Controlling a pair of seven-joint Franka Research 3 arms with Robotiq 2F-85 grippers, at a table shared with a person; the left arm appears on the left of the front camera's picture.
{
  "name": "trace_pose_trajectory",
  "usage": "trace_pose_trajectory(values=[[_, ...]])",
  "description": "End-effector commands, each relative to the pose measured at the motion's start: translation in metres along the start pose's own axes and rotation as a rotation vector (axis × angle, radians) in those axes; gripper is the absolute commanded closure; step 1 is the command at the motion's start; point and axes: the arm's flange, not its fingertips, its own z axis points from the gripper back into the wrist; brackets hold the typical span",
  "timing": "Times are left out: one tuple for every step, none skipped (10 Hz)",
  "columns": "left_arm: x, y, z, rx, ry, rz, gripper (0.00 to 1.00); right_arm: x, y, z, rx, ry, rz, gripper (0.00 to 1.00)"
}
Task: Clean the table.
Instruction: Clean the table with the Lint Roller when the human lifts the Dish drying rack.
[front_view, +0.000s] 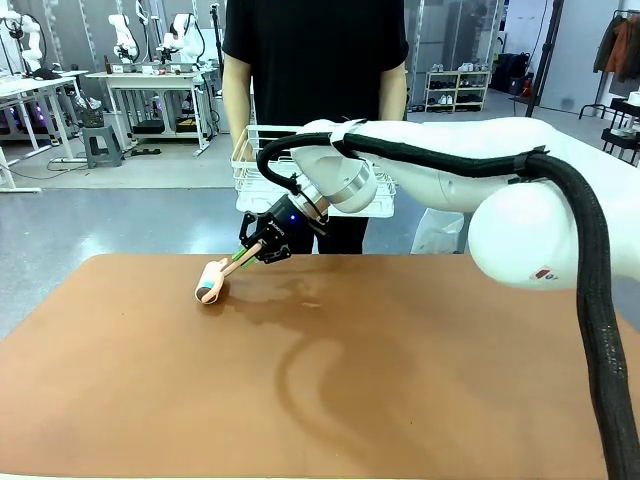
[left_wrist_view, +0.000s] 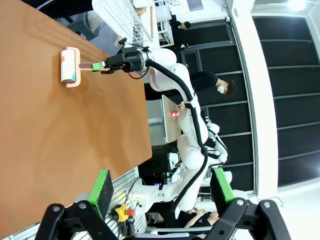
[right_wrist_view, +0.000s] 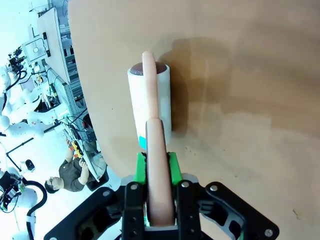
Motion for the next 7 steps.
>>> trace_pose_trajectory(values=[[-0.001,0.0,0.004,-0.015,0.004,-0.022,0.0,-0.065,-0.014,0.031,0.028,0.014,0.089,0.79],[-0.001,0.0,0.004,-0.015,0.004,-0.022,0.0,-0.087,-0.017,0.048,0.029,-0.012,0.11,0.79],[-0.001,0.0,0.004,-0.015,0.004,-0.022,0.0,-0.104,-0.025,0.062,0.005,-0.023,0.117,0.79],[-0.001,0.0,0.004,-0.015,0.004,-0.022,0.0,-0.122,-0.032,0.081,-0.004,-0.058,0.116,0.79],[-0.001,0.0,0.004,-0.015,0.004,-0.022,0.0,-0.133,-0.035,0.098,0.031,-0.072,0.128,0.79],[-0.001,0.0,0.004,-0.015,0.004,-0.022,0.0,-0.145,-0.038,0.12,0.049,-0.124,0.12,0.79],[-0.001,0.0,0.004,-0.015,0.004,-0.022,0.0,-0.154,-0.04,0.134,0.006,-0.092,0.104,0.79]])
